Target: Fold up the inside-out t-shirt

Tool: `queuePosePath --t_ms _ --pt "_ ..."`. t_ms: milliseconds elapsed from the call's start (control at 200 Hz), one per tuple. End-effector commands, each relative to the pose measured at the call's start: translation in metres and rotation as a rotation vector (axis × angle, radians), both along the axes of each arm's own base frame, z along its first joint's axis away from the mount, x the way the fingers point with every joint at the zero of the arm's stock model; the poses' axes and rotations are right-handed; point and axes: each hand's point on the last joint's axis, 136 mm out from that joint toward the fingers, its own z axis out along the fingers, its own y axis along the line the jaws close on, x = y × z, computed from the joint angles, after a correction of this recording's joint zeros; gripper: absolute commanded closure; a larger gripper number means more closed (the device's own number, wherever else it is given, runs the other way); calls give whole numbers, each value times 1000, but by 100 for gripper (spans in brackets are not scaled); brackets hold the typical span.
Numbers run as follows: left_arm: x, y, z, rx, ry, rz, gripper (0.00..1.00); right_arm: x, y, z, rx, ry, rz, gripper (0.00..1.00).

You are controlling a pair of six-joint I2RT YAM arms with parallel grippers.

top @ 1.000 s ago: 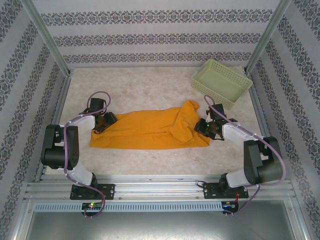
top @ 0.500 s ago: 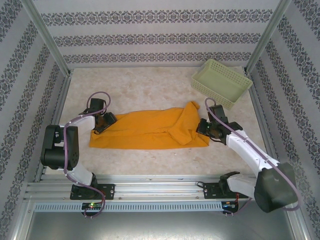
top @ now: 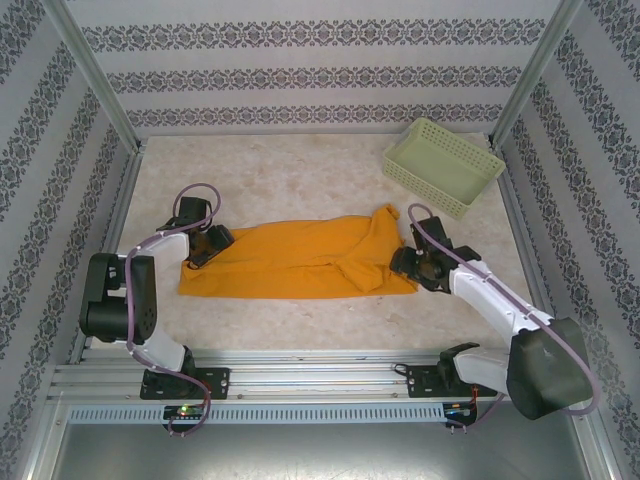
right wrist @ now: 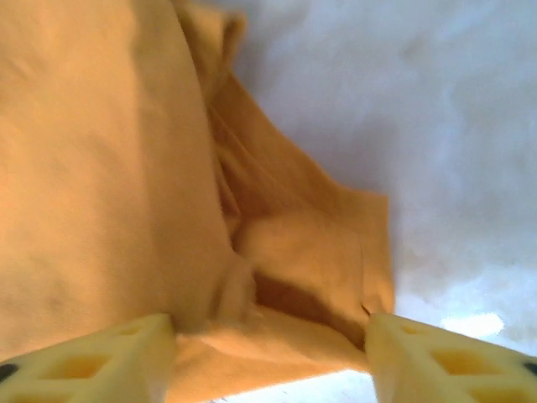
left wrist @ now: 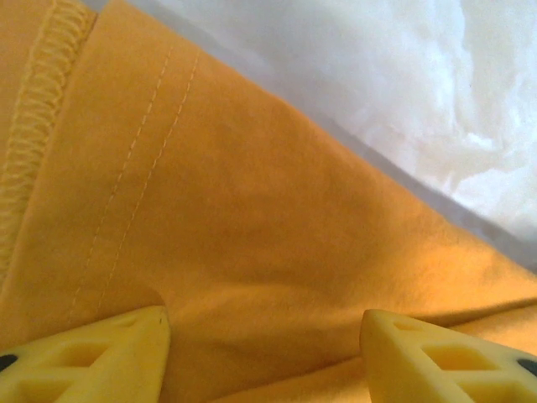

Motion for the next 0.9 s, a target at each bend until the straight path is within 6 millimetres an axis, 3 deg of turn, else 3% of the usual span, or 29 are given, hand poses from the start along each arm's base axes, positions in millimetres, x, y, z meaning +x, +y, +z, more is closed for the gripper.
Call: queuePosePath --t_ms 0,90,405,659,894 --pt "-7 -7 20 20 -20 -51 37 31 2 31 -25 -115 65 13" --pt "-6 -5 28 44 -44 -49 34 46 4 22 -16 -68 71 3" --pt "-16 3 -8 -18 33 26 34 78 16 -46 -26 135 22 3" --pt "-25 7 -22 -20 70 48 34 84 63 -75 -2 203 98 19" --pt "-35 7 -26 -17 78 55 34 83 95 -85 60 210 144 50"
